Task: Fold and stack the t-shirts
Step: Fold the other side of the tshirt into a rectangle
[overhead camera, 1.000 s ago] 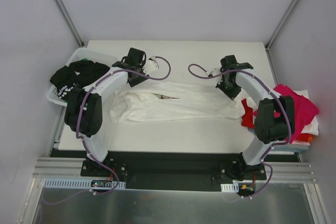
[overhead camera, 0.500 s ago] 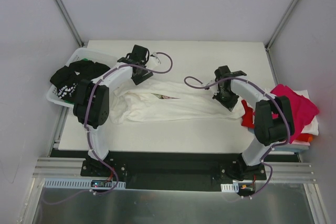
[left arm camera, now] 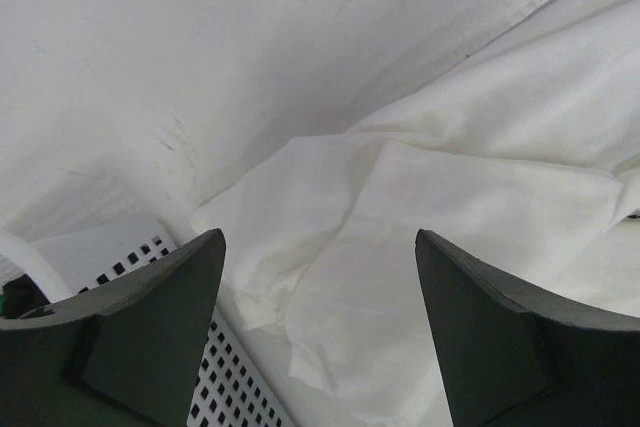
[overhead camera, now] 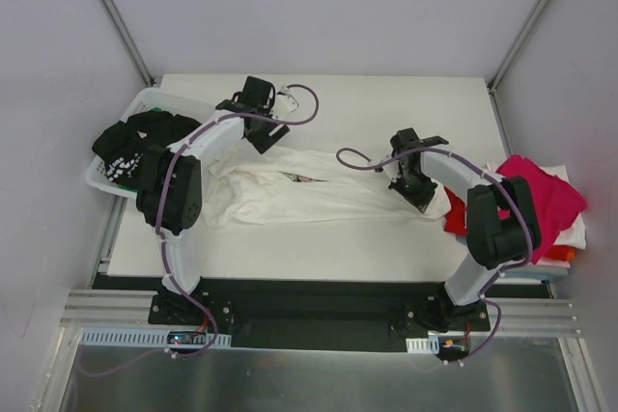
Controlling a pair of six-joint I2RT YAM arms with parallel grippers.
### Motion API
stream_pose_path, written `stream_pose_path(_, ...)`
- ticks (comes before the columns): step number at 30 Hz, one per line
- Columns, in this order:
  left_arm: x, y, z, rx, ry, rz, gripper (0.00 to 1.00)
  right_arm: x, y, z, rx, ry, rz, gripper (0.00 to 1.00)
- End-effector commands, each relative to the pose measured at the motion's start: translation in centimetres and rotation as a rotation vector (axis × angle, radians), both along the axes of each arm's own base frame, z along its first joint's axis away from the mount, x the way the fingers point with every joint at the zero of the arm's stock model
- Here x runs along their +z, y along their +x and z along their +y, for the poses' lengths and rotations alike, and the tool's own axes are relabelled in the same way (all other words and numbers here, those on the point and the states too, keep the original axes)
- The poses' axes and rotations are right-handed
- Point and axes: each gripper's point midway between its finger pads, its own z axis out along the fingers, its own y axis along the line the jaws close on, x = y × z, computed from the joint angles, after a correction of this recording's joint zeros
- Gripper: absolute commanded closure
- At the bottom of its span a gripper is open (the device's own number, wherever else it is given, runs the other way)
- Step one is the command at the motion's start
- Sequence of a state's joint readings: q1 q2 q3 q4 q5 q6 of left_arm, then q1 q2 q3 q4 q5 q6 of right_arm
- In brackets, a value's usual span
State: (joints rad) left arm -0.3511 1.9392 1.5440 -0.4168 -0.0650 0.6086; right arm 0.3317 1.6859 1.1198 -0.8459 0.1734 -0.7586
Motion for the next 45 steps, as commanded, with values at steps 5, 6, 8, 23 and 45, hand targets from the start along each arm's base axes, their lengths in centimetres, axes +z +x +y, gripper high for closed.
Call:
stream_pose_path(5, -3.1, -2.3, 0.0, 0.089, -0.071, 0.129, 0.23, 1.6, -0.5, 0.4, -0.015, -0.015, -0.052, 0.97)
stream_pose_path(6, -3.2, -2.4, 0.0, 0.093, -0.072, 0.134, 0.23, 1.5, -0.6, 0.3, -0.012, -0.019, -0.052, 0.96)
stream_pose_path(8, -3.5, -2.5, 0.2, 0.102, -0.064, 0.138, 0.23, 1.4, -0.4, 0.1, -0.011, -0.030, -0.061, 0.90)
stream_pose_path(23, -5.4, -1.9, 0.5, 0.086, -0.014, 0.168, 0.25, 1.1, -0.3, -0.4, -0.026, -0.059, -0.089, 0.61)
stream_pose_path(45, -3.9, -3.7, 0.2, 0.093, -0.057, 0.188, 0.89, 0.6, -0.7, -0.4, -0.024, -0.057, -0.066, 0.66)
